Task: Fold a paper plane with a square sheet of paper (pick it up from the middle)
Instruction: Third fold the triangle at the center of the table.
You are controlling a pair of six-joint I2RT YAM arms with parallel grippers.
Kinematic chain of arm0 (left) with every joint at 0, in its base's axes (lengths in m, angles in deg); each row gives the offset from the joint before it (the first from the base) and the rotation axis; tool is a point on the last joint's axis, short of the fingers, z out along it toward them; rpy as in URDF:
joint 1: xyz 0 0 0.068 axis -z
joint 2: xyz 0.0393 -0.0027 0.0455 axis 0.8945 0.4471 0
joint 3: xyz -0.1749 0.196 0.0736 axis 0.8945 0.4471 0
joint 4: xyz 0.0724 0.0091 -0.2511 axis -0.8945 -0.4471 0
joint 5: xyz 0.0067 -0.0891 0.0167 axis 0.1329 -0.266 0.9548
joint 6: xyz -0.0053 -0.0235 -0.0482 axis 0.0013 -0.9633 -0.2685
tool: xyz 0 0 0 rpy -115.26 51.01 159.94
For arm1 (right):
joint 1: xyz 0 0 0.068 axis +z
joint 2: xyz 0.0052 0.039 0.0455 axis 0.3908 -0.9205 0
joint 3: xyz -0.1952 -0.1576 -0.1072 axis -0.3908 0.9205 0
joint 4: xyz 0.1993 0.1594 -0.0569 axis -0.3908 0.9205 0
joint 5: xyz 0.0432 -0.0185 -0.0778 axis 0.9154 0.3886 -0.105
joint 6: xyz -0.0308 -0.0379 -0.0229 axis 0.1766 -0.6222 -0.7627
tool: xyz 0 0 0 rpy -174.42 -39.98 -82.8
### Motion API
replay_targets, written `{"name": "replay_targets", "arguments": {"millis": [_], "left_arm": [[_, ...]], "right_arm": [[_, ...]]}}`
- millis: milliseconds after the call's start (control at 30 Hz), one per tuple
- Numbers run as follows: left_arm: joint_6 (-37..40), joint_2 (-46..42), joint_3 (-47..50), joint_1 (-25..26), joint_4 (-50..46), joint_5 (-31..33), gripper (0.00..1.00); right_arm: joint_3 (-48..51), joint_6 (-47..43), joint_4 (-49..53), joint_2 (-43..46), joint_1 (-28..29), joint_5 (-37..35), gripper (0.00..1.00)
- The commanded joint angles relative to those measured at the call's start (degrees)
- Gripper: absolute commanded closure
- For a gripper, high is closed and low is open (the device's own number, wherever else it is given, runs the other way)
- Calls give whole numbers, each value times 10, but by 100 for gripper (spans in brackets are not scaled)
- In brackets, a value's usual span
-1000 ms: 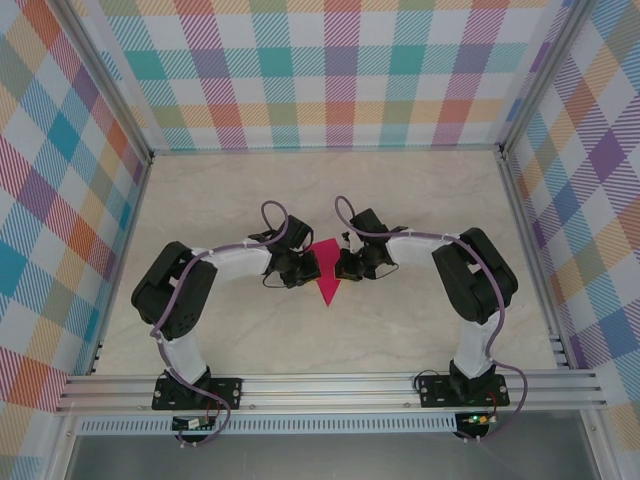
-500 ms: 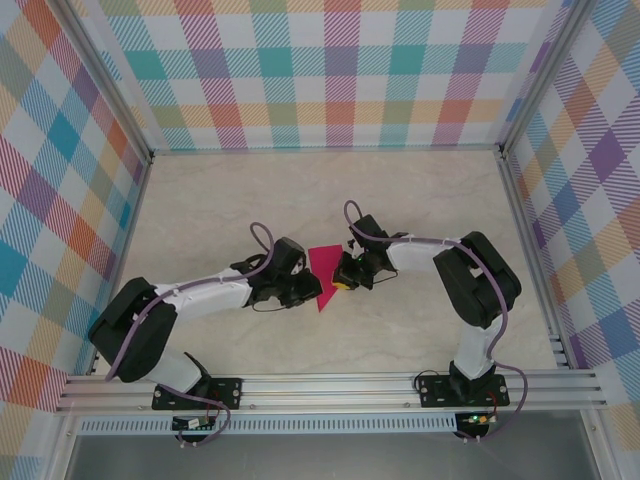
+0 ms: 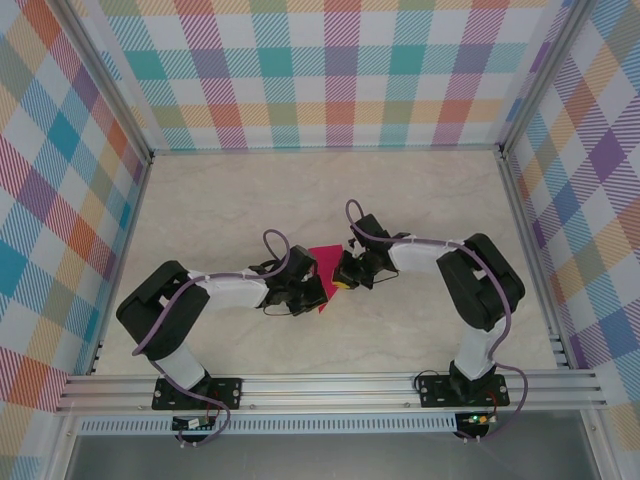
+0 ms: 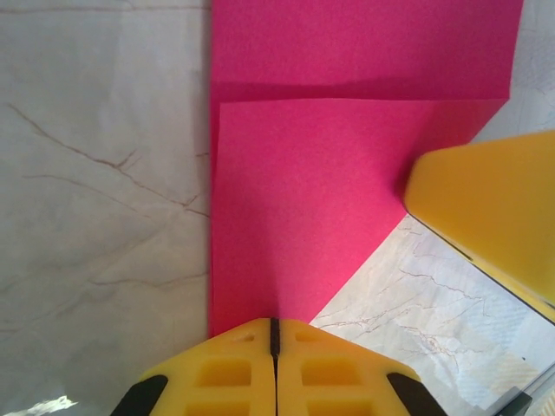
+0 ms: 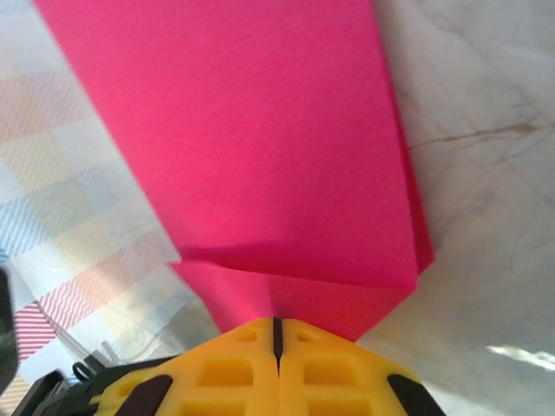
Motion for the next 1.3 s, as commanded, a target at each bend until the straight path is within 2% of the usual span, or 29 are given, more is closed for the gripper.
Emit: {"name": "replay_targets", "arguments": {"millis": [0, 233, 600, 867, 1267], "left_arm": [[2, 1, 1, 6, -24, 21, 97], [8, 8, 0, 6, -35, 25, 100], [10, 9, 0, 5, -49, 27, 100], [8, 9, 6, 5, -74, 31, 100], [7, 20, 14, 6, -113, 33, 100]], "right_arm": [[13, -43, -19, 42, 4, 27, 96], [34, -103, -5, 39, 14, 50, 97], [9, -122, -8, -23, 23, 73, 97], [-3, -141, 20, -36, 14, 26, 96], [-21, -165, 25, -48, -39, -10, 96]]}}
